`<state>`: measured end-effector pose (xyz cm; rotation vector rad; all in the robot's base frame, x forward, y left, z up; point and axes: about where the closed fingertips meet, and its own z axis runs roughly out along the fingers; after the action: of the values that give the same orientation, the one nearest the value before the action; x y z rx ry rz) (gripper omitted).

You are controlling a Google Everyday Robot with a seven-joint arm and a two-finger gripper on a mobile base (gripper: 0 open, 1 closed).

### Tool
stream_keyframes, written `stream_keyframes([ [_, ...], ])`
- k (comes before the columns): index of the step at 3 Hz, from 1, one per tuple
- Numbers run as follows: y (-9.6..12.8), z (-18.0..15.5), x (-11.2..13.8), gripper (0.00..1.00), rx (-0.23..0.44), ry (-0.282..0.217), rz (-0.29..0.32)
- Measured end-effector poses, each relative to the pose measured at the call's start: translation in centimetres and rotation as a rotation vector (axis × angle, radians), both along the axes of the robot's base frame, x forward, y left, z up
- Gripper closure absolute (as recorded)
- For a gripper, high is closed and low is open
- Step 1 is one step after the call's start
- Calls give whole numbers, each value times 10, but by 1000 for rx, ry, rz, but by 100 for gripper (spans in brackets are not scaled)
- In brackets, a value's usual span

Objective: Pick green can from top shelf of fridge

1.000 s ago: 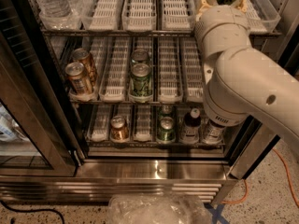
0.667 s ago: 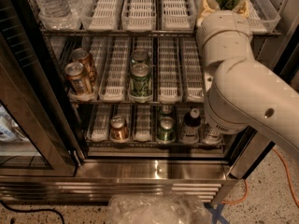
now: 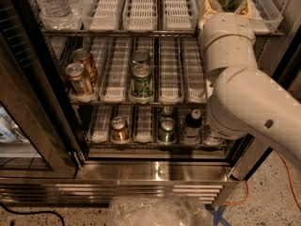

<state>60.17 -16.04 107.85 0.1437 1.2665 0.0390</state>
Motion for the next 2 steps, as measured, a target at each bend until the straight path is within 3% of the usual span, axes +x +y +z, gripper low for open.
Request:
stream_keyframes([
  [2, 10, 29, -18, 100, -21, -162, 48],
])
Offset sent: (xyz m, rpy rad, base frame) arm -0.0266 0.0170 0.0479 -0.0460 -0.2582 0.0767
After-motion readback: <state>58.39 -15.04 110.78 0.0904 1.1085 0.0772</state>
